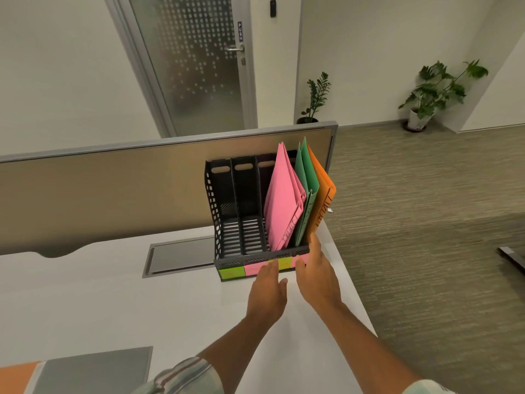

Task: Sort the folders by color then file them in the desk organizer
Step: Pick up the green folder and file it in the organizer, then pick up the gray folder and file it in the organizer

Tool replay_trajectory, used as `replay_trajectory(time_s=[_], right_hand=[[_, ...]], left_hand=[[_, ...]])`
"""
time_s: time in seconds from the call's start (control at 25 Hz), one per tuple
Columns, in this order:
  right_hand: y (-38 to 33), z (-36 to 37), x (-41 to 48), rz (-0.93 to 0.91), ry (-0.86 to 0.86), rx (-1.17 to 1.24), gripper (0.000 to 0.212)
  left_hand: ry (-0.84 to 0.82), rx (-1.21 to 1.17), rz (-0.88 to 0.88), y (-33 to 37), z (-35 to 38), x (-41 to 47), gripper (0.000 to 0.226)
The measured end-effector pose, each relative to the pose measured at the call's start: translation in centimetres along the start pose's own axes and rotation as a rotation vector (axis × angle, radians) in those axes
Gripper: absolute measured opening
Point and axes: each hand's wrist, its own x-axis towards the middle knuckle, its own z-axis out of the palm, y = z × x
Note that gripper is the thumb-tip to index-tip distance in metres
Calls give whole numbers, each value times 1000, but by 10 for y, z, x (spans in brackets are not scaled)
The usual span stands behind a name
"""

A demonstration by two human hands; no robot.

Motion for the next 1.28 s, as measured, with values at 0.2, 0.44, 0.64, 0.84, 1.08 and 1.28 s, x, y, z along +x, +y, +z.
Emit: replay_trajectory(time_s=[0.2, 0.44, 0.64, 0.84, 1.08, 1.28], right_hand=[[13, 43, -52, -152, -66, -189, 74], [-12, 91, -122, -206, -210, -340, 77], [-42, 140, -188, -269, -289, -351, 76], [-86, 190, -253, -304, -401, -392, 76], [-132, 239, -311, -347, -496, -402, 77], [-164, 270, -345, -320, -636, -390, 78]], left_hand=[[-42, 266, 24, -56, -11, -43, 68], [-79, 347, -25, -134, -41, -106, 70], [-124, 367, -65, -207, -83, -159, 69], [-167, 418, -131, -281, -134, -205, 69], [-180, 371, -235, -355, -177, -246, 69], [-105, 378, -326, -407, -207, -278, 78]])
